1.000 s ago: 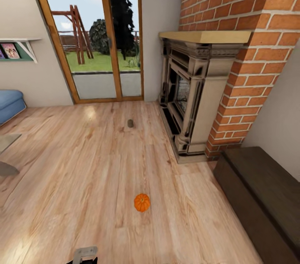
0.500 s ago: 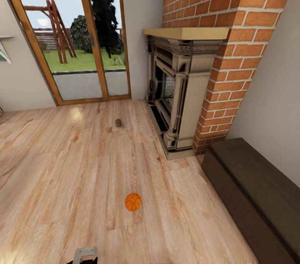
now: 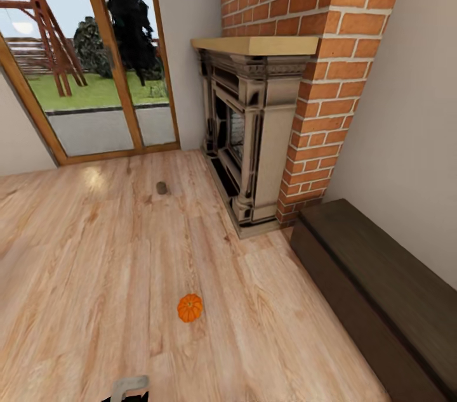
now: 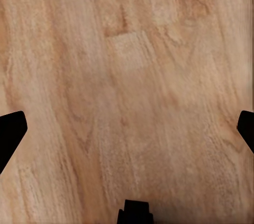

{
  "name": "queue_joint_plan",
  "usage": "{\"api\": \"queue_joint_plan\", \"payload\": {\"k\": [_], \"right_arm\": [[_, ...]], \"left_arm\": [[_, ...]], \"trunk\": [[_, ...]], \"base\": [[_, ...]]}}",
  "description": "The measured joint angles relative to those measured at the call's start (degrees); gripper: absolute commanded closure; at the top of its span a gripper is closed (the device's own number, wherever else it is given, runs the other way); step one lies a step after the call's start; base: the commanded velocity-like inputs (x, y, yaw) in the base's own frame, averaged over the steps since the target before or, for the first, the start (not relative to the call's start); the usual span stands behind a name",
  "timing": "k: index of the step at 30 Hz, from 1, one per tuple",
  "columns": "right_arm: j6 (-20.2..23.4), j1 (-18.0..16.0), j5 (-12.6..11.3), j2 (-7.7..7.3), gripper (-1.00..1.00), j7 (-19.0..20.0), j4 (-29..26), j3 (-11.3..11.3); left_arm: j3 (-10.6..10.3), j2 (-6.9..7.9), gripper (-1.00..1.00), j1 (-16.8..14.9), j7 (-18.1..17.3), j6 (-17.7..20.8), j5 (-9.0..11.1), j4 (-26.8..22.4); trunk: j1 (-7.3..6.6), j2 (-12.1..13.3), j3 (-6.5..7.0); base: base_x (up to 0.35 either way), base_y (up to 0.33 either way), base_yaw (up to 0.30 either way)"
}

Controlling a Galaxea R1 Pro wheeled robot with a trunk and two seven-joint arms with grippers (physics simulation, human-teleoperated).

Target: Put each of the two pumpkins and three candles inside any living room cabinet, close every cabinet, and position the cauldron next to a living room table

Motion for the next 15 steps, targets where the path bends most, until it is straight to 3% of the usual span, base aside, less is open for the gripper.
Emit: {"api": "queue_joint_plan", "payload": {"k": [15], "right_arm": [[0.00,0.00,0.01,0.00,-1.00,0.00,0.00,0.00]], "left_arm": [[0.00,0.01,-1.00,0.00,0.00,0.00,0.00,0.00]], "trunk": [[0.00,0.00,-0.91]], "base": [[0.000,0.000,-0.220]]}}
